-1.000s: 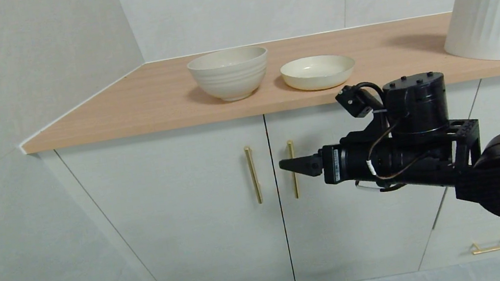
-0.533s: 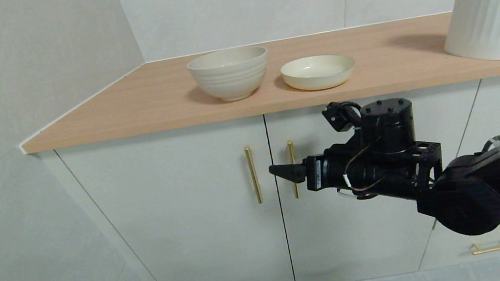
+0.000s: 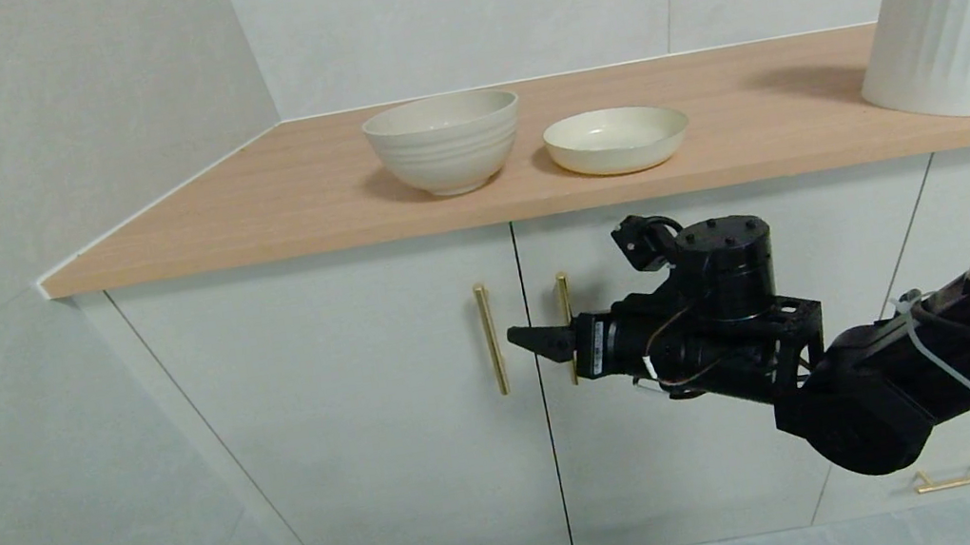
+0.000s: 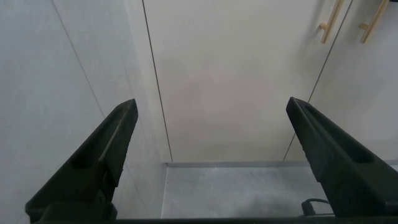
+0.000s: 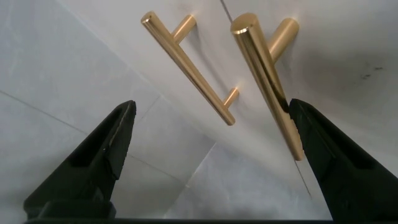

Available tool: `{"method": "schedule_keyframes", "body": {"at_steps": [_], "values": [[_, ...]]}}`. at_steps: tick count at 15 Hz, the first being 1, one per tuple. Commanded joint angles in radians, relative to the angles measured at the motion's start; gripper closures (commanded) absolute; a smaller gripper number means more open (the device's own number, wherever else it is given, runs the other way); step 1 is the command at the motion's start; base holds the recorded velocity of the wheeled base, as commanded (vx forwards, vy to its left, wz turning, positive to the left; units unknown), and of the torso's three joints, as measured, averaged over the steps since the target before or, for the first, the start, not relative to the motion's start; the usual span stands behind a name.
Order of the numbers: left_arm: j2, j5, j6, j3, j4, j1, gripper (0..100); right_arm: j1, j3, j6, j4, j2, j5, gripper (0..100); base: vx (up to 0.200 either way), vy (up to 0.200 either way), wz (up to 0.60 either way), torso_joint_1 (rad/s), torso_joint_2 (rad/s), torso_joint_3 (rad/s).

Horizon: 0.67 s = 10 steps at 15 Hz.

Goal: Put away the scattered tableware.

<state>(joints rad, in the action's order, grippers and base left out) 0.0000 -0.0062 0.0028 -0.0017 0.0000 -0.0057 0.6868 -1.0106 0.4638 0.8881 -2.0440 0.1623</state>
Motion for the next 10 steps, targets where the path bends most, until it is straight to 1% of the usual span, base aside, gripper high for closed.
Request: {"method": "schedule_keyframes", "body": {"at_steps": [1, 5, 10], "values": [[0.002, 0.0, 0.0, 0.0, 0.0, 0.0, 0, 0.003, -0.002, 0.001, 0.002, -0.001, 0.003, 0, 0.0, 0.0, 0.0, 0.0, 0.0, 0.0], [0.002, 0.0, 0.0, 0.0, 0.0, 0.0, 0, 0.011, 0.006, 0.038, 0.0, 0.019, 0.009, 0, 0.0, 0.0, 0.0, 0.0, 0.0, 0.0], [0.002, 0.0, 0.0, 0.0, 0.0, 0.0, 0, 0.016, 0.018, 0.041, -0.005, 0.035, 0.016, 0, 0.0, 0.0, 0.0, 0.0, 0.0, 0.0]]}}
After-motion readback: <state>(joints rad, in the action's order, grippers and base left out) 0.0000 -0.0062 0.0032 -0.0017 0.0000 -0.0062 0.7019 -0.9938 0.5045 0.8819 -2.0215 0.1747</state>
